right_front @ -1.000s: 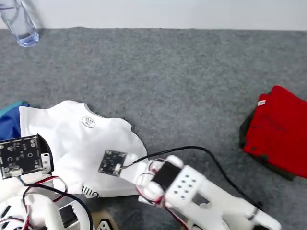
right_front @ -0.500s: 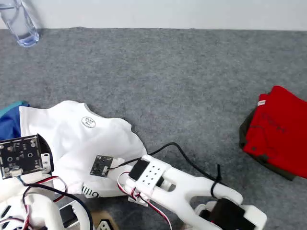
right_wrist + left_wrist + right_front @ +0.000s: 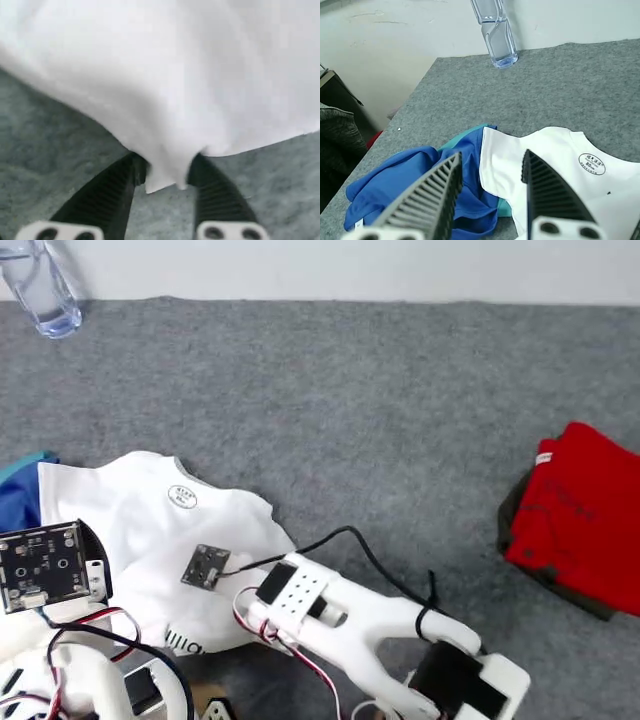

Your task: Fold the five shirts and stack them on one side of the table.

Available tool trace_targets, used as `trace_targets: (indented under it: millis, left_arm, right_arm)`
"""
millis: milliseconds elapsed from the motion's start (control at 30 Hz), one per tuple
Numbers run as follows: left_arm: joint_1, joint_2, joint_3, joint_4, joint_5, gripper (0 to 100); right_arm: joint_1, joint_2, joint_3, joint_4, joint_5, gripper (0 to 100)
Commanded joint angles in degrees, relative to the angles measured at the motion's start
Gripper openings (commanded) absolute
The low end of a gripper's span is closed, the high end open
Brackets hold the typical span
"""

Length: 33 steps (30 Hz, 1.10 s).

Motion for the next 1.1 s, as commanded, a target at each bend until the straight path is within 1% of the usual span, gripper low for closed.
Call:
trace_targets:
  millis: [0,100,167,233,367,467,600,733,800,900,1067]
  left_arm:
    - [-0.4,0.0,-1.8,0.2,0.4,19]
    - [-0.4,0.0,-1.8,0.2,0.4,19]
    - [-0.4,-0.1,-1.8,0.2,0.4,19]
    - [-0.4,-0.2,-1.8,0.2,0.4,19]
    - [-0.4,-0.2,-1.8,0.2,0.4,19]
    - [-0.2,-0.2,-1.8,0.2,0.4,19]
    - [-0.1,0.0,-1.8,0.2,0.4,19]
    - [0.1,0.1,-1.8,0.1,0.4,19]
    - [2.2,0.1,-1.8,0.1,0.4,19]
    - [7.1,0.2,-1.8,1.4,0.1,19]
    - [20.0,0.3,-1.7,5.3,-4.5,19]
  right_arm:
    - [-0.2,1.7,-1.2,-0.2,-0.5,0.9]
    - [1.7,-0.1,-2.9,2.7,-0.4,0.9]
    - [3.6,-3.3,-5.1,7.2,-0.4,0.9]
    - [6.2,-7.6,-7.6,12.1,1.6,0.9]
    - [14.8,-17.5,-14.1,20.9,7.8,0.8]
    - [21.8,-22.5,-21.5,27.9,12.0,0.8]
    - [29.9,-23.3,-33.0,37.2,16.2,0.8]
    - [37.3,-23.3,-41.7,42.2,19.7,0.8]
    - [40.6,-23.4,-44.7,43.8,20.7,0.8]
    - [46.1,-23.4,-48.4,45.2,21.9,0.8]
    - [56.5,-23.4,-49.8,45.0,23.5,0.8]
